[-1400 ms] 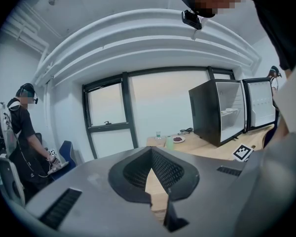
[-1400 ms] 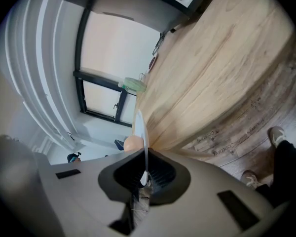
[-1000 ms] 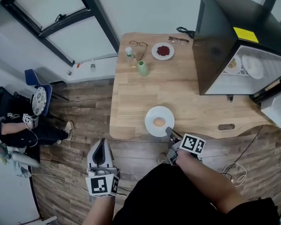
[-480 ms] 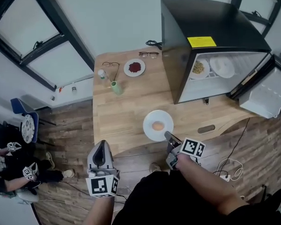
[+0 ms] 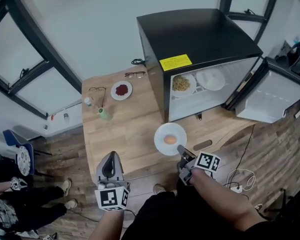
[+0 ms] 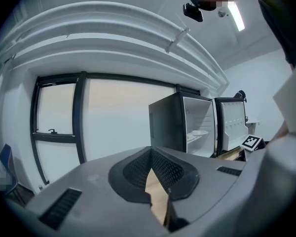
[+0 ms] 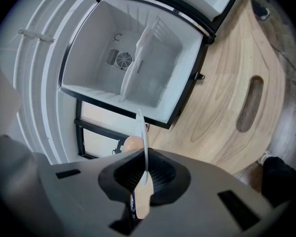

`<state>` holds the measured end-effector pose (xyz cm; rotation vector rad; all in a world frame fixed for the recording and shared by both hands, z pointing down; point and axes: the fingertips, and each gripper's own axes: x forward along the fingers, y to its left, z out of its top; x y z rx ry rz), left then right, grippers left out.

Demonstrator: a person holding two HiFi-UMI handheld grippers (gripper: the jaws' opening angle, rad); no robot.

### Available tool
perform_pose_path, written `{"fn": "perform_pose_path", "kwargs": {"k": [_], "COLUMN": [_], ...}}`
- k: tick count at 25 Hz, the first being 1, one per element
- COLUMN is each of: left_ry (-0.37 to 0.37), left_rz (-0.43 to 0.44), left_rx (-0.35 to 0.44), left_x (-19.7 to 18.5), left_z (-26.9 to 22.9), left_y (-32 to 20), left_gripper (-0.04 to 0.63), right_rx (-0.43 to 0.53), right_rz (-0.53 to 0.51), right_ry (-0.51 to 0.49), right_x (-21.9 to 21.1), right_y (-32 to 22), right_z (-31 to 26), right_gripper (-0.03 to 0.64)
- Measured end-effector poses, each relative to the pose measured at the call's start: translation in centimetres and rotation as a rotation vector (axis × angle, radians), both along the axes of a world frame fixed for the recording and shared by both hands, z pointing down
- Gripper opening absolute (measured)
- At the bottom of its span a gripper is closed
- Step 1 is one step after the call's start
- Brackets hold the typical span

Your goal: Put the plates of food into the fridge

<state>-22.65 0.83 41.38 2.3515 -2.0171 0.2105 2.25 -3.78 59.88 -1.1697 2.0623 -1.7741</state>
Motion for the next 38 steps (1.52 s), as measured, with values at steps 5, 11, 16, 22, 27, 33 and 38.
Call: {"fn": "perform_pose_path", "kwargs": {"k": [5, 11, 16, 22, 27, 33, 38], "left_ry": [0.0, -0.004, -0.015, -0.023, -0.037, -0.057, -0.076], "left_rz": [0.054, 0.088, 0.087, 0.066, 0.035, -0.007, -0.066], "left_rx": [0.016, 0.026, 0.024, 0.05, 0.04, 0.022, -0.003], "left_x": [3.5, 6.7, 8.1, 8.6, 8.8, 8.9, 8.1], "left_z": [-0.7, -1.3, -1.5, -2.2, -2.1, -1.5, -1.2], "left_y": [-3.0, -5.8, -8.0, -10.9, -12.4, -13.8, -13.4], "left_gripper": [0.003, 0.003, 0.003, 0.003, 0.003, 0.003, 0.003], "right_rx": [0.002, 0.014, 0.012, 0.012, 0.012, -0.012, -0.065], "right_rz": [0.036, 0.069, 0.075, 0.056, 0.042, -0.01, -0.021], "right_ry": [0.004, 0.005, -0.001, 0.002, 0.026, 0.055, 0.057], "right_x": [3.6, 7.2, 8.9, 9.4, 9.7, 9.4, 9.0], "right_y": [-1.4, -3.8, -6.2, -9.8, -12.3, -15.7, -17.5], "right_z": [-0.6, -1.4, -1.3, -0.7, -0.2, 1.6, 3.5], "right_gripper": [0.031, 0.031, 0.031, 0.029, 0.031, 0.031, 0.031]}}
